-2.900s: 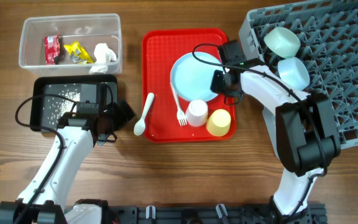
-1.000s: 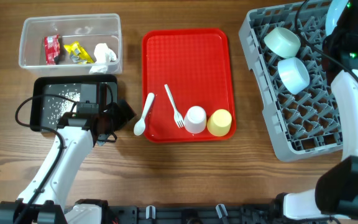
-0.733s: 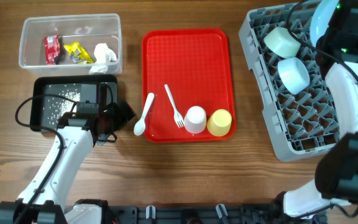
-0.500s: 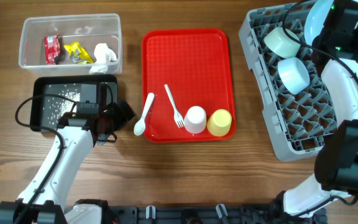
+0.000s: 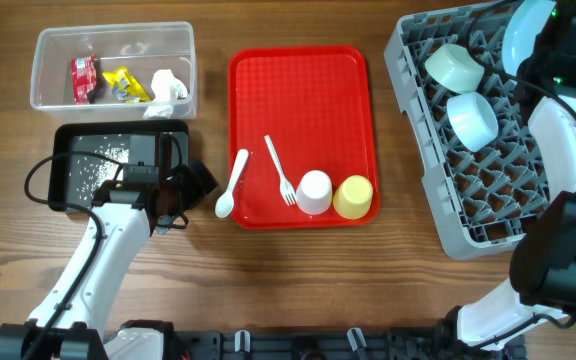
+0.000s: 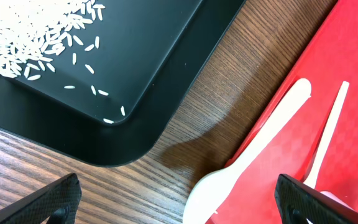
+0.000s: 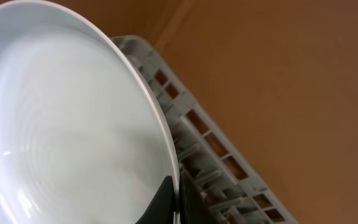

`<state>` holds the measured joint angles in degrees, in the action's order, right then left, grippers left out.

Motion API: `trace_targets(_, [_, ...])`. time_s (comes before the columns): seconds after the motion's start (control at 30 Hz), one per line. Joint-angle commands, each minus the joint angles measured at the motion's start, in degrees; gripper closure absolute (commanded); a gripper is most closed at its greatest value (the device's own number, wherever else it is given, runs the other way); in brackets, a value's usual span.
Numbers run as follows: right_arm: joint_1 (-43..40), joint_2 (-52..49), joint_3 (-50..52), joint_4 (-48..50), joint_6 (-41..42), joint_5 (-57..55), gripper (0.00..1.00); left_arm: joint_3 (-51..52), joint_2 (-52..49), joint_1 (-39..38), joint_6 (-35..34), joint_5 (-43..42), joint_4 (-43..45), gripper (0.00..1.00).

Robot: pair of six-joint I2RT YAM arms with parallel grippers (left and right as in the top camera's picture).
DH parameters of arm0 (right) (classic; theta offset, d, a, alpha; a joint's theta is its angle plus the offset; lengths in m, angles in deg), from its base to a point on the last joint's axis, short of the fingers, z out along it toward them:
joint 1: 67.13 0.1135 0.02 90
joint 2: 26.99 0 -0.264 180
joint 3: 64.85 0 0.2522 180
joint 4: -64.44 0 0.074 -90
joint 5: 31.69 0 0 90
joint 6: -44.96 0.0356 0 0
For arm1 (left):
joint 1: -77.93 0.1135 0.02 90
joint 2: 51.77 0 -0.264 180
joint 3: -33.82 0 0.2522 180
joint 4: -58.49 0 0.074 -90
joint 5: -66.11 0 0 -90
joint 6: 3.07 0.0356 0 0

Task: Sort waste into correct bins and load items into the dishwasher rack
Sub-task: 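Stand the light-blue plate upright in the rack and release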

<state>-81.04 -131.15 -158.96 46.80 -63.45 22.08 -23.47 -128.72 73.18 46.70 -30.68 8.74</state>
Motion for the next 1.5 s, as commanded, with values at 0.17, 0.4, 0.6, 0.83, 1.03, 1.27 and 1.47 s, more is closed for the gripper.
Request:
trace_targets(0.17, [0.17, -1.4, -0.52, -2.67, 0.68, 3.78, 0.94, 0.24, -0.09, 0.0, -0.74, -0.24, 0.0, 0.0])
trace_targets(0.4, [0.17, -1.38, -0.52, -2.69, 2.84, 6.71, 0.0, 0.24, -0.09, 0.0, -0.76, -0.24, 0.0, 0.0])
trace_targets(0.6, [0.17, 1.95, -0.55, -3.02, 12.81, 5.22, 0.0, 0.24, -0.09, 0.0, -0.76, -0.22, 0.0, 0.0])
trace_targets(0.83, [0.24, 14.64, -0.55, -8.0, 19.19, 17.2, 0.0, 0.24, -0.09, 0.0, -0.76, -0.24, 0.0, 0.0])
trace_targets(1.03, [0.24, 26.32, -0.55, -20.61, 20.28, 57.35, 0.0, 0.24, -0.09, 0.0, -0.74, -0.24, 0.0, 0.0])
trace_targets(1.27, [9.62, 27.91, -0.52, -40.3, 24.39, 64.76, 0.0, 0.24, -0.09, 0.0, -0.76, -0.24, 0.0, 0.0])
trace_targets(1.47, [28.26, 24.59, -0.52, -52.54, 31.3, 37.24, 0.0, 0.24, -0.09, 0.0, -0.74, -0.24, 0.0, 0.0])
